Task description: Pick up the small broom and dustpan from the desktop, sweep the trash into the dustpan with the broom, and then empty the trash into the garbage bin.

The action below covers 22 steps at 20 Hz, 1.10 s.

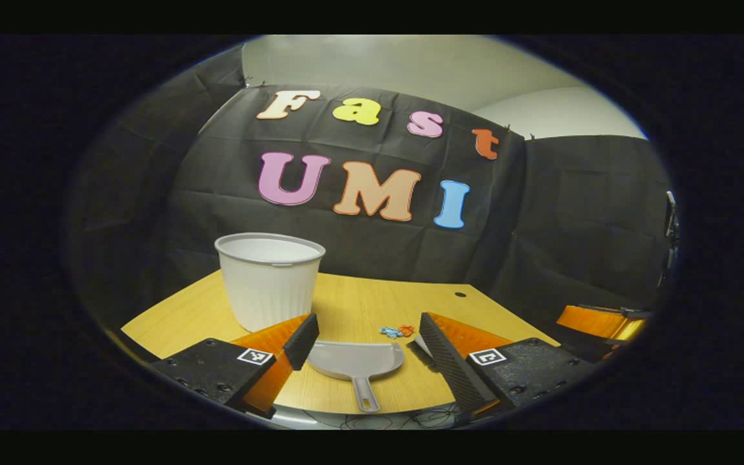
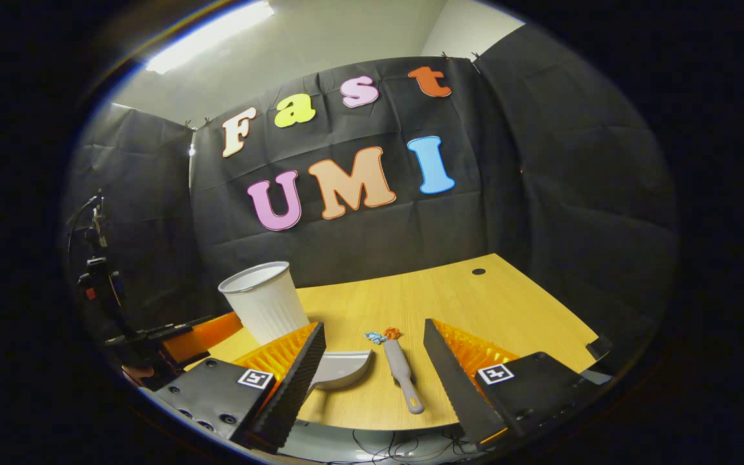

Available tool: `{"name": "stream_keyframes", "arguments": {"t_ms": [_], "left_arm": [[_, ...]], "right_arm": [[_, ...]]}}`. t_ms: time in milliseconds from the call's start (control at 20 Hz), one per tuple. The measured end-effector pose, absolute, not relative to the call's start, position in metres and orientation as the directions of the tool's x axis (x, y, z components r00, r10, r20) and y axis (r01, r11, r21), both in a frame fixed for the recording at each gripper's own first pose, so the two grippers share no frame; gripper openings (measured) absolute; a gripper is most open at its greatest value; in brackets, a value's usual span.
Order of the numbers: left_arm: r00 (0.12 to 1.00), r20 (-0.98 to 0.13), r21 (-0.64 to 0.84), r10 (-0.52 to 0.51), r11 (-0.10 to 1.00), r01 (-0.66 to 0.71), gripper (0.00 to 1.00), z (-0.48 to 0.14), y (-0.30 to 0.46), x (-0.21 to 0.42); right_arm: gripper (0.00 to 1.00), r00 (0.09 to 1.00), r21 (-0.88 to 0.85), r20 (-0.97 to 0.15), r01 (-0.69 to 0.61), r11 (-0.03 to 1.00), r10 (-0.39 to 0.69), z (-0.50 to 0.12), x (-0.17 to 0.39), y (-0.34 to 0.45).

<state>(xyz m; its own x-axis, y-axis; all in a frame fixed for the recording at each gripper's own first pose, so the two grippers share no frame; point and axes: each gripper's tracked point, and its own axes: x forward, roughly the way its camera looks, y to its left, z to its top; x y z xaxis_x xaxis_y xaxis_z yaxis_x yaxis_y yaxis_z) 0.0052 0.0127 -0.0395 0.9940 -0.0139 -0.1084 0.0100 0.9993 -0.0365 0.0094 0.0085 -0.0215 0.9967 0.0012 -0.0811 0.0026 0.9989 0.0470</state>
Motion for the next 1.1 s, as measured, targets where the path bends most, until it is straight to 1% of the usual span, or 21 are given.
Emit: {"name": "stream_keyframes", "arguments": {"t_ms": [50, 100, 250, 350, 400, 450, 500, 600, 700, 800, 1100], "left_arm": [[0.994, -0.112, -0.037, -0.014, 0.999, 0.01, 0.95, -0.041, 0.013, 0.006], [0.993, -0.117, -0.035, -0.015, 0.999, 0.01, 0.93, -0.043, 0.013, 0.006], [0.992, -0.124, -0.023, -0.017, 1.0, 0.014, 0.94, -0.044, 0.013, 0.009], [0.992, -0.127, -0.013, -0.015, 1.0, 0.013, 0.93, -0.045, 0.013, 0.009], [0.991, -0.131, -0.006, -0.009, 1.0, 0.009, 0.95, -0.046, 0.015, 0.01], [0.991, -0.133, -0.002, -0.004, 1.0, 0.004, 0.94, -0.047, 0.016, 0.011], [0.991, -0.131, -0.001, -0.001, 1.0, 0.0, 0.95, -0.045, 0.017, 0.011], [0.992, -0.128, -0.003, 0.009, 1.0, -0.01, 0.93, -0.043, 0.02, 0.013], [0.993, -0.119, -0.001, 0.019, 1.0, -0.019, 0.95, -0.039, 0.022, 0.012], [0.994, -0.109, 0.004, 0.031, 1.0, -0.03, 0.94, -0.036, 0.024, 0.012], [0.988, -0.148, -0.029, 0.046, 0.998, -0.051, 0.94, -0.05, 0.026, 0.01]], "right_arm": [[0.99, 0.997, 0.052, -0.079, 0.007, 0.999, -0.002, -0.023, 0.009, 0.008], [0.98, 0.997, 0.055, -0.08, 0.011, 0.998, -0.007, -0.023, 0.009, 0.006], [0.98, 0.997, 0.074, -0.081, 0.022, 0.997, -0.016, -0.023, 0.013, 0.002], [0.98, 0.996, 0.095, -0.084, 0.025, 0.995, -0.017, -0.024, 0.014, 0.001], [0.98, 0.996, 0.102, -0.088, 0.024, 0.994, -0.015, -0.025, 0.016, 0.0], [0.94, 0.996, 0.107, -0.093, 0.024, 0.994, -0.014, -0.026, 0.017, 0.0], [0.98, 0.996, 0.111, -0.091, 0.024, 0.993, -0.014, -0.026, 0.016, 0.0], [0.98, 0.996, 0.12, -0.084, 0.019, 0.993, -0.009, -0.022, 0.018, -0.002], [0.98, 0.997, 0.127, -0.081, 0.012, 0.992, -0.001, -0.022, 0.018, -0.002], [0.98, 0.997, 0.126, -0.079, 0.006, 0.992, 0.004, -0.021, 0.022, -0.003], [0.98, 0.992, 0.097, -0.122, -0.021, 0.995, 0.032, -0.031, 0.032, 0.001]]}}
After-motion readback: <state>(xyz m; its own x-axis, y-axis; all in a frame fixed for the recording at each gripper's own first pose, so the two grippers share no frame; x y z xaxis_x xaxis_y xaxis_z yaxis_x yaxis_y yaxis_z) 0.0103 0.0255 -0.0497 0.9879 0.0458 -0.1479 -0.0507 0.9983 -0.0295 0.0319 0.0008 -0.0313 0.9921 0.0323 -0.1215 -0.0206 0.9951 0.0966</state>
